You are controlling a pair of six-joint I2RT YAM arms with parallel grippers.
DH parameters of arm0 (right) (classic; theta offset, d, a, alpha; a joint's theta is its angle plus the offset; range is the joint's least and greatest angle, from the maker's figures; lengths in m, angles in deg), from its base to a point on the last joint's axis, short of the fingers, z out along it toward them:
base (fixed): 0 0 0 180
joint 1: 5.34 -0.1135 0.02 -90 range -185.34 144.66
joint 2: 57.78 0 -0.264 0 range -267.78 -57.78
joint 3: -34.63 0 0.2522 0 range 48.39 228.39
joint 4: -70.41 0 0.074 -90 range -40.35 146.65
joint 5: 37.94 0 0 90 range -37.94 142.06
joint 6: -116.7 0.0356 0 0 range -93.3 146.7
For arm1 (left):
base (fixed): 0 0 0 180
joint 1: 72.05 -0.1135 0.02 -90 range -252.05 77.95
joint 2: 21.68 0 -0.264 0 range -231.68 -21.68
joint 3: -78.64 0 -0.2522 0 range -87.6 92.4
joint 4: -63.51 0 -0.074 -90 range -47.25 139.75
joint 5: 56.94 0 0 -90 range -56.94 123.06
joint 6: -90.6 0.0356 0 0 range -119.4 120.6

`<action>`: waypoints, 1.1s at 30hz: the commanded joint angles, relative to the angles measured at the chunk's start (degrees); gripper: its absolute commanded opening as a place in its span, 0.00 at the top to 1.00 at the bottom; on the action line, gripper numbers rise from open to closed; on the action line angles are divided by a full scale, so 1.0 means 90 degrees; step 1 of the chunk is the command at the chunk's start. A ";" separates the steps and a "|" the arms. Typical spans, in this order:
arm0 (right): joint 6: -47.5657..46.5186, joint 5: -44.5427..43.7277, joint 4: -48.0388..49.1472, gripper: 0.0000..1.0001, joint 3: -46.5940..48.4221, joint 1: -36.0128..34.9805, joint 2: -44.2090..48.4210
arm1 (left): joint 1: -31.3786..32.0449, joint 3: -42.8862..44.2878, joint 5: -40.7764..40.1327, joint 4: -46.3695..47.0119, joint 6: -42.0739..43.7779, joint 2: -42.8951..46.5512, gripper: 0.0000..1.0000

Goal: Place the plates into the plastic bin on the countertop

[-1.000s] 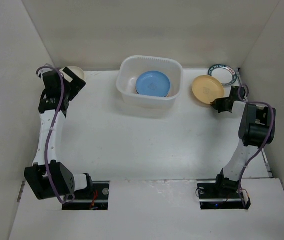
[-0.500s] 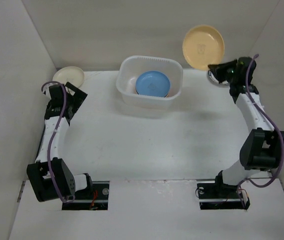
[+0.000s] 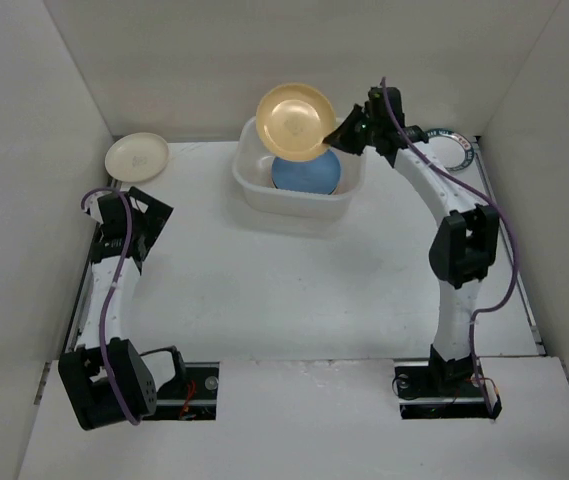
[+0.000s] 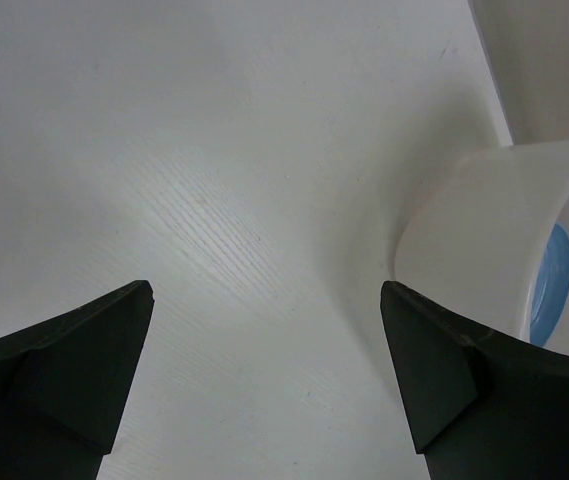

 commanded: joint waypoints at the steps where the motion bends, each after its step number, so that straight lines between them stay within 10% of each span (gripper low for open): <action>1: -0.0418 -0.0448 -0.0749 0.98 0.0332 0.0089 -0.0318 | -0.0142 -0.0160 0.0020 0.0094 -0.0167 0.0348 0.00; 8: -0.0584 -0.0800 -0.0886 0.94 0.0478 0.0089 -0.0806 | -0.0338 -0.0229 0.0059 -0.0024 -0.0127 0.0524 0.00; 13: -0.0740 -0.0761 -0.0964 0.60 0.0479 0.0021 -0.0885 | -0.0396 -0.0259 0.0069 -0.0004 -0.0186 0.0446 0.00; 20: -0.0994 -0.0674 -0.0857 0.37 0.0362 -0.0037 -0.0417 | -0.0465 -0.0044 0.0069 0.0483 -0.0342 -0.0100 0.00; 33: -0.1160 -0.0010 0.0929 0.19 -0.2868 -0.0037 0.3214 | -0.0748 0.1322 -0.0156 0.2485 -0.1387 -0.3106 0.00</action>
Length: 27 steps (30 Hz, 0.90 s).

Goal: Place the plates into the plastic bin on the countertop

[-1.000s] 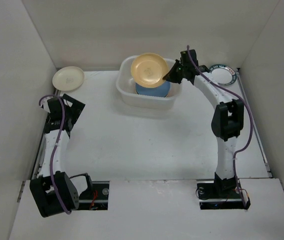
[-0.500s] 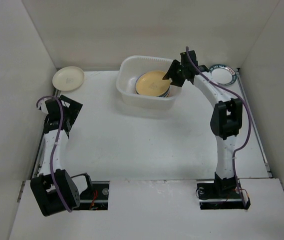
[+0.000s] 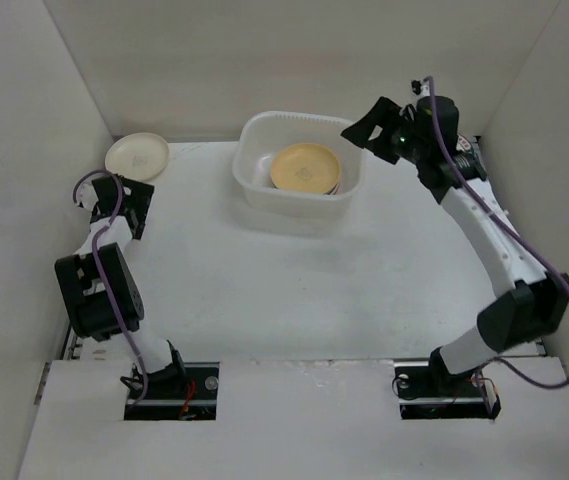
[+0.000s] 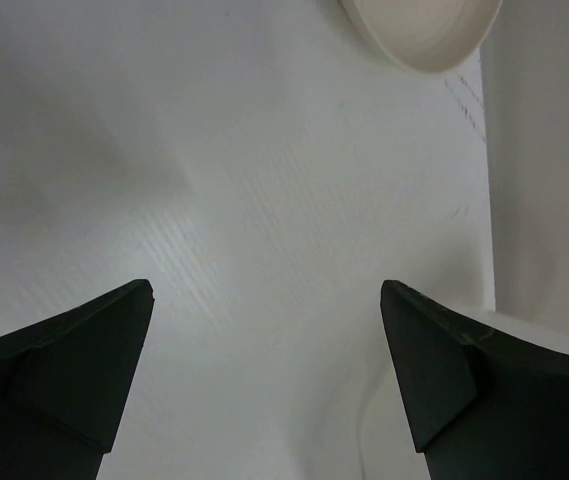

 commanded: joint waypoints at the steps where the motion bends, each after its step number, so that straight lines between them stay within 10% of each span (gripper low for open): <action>1: -0.0038 0.0372 0.0947 0.19 -0.1029 -0.0050 0.0940 | -0.0051 0.0682 -0.0095 0.0955 -0.0510 -0.0667 0.01; 27: 0.0196 -0.0292 0.0577 0.21 -0.2994 0.0116 0.3423 | -0.0168 0.3885 0.0208 0.1378 -0.1937 -0.4799 0.44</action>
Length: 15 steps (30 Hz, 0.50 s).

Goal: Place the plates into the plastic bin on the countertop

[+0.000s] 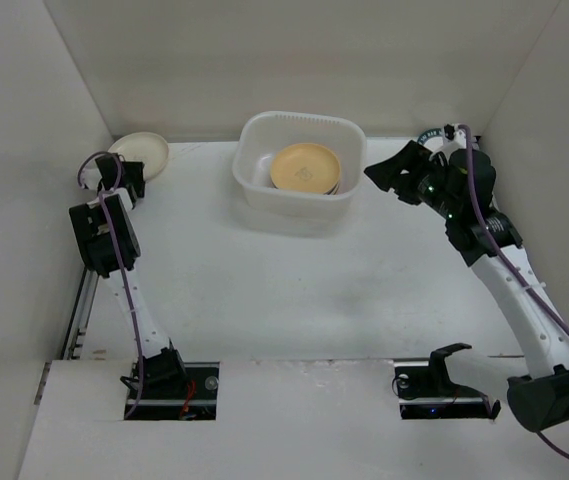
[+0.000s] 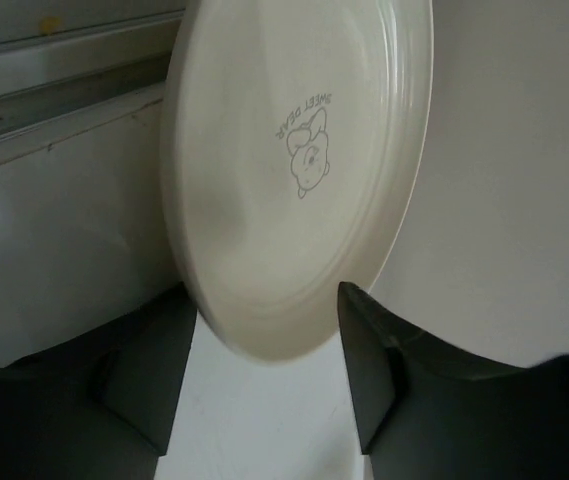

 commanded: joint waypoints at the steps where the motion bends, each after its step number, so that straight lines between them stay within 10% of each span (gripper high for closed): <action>1: 0.0104 -0.0212 0.0059 0.22 -0.0083 0.0099 0.0220 | -0.0008 0.0430 0.0004 -0.0583 -0.0111 -0.0475 0.50; 5: 0.0211 -0.0261 0.0020 0.22 -0.0229 0.0216 0.0327 | -0.0008 0.0558 0.0111 -0.0672 -0.0159 -0.0613 0.78; 15: 0.0251 -0.0066 0.0078 0.22 -0.0415 0.0568 0.0318 | 0.0002 -0.1119 0.0765 -0.0184 0.0016 0.1328 0.93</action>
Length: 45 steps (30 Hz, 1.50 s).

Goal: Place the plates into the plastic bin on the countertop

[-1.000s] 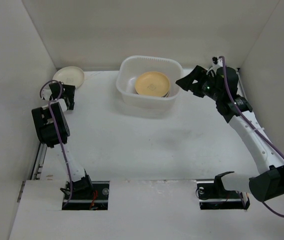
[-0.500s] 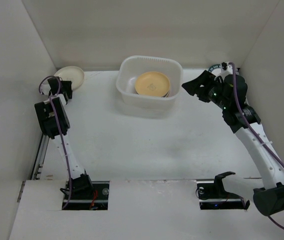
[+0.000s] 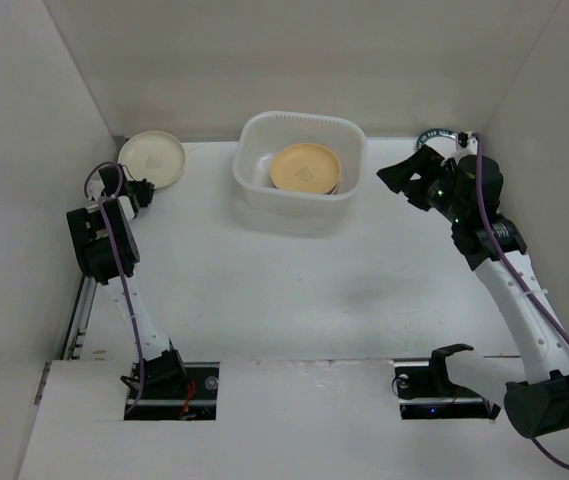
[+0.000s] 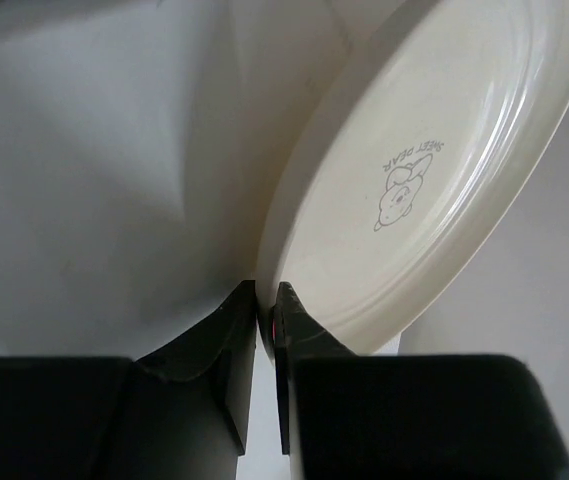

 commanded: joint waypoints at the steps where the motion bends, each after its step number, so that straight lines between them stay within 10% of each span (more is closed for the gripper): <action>1: 0.0008 0.0131 0.0135 0.22 -0.0046 0.0172 0.0036 | 0.0014 -0.0652 0.0350 -0.0016 0.0082 0.1254 0.93; 13: 0.0106 0.0375 0.0291 0.23 -0.0778 0.1051 0.0172 | 0.0989 -0.0569 0.1072 -0.0600 0.0824 0.3503 0.92; 29: 0.0271 0.0347 0.0174 0.23 -0.1569 0.1256 0.1227 | 0.3587 0.2626 0.2020 -0.2583 0.2415 0.1620 0.90; 45: 0.0515 0.0191 0.0407 0.22 -0.1658 0.2174 0.1024 | 0.4330 0.3819 0.1708 -0.4097 0.3392 0.0407 0.74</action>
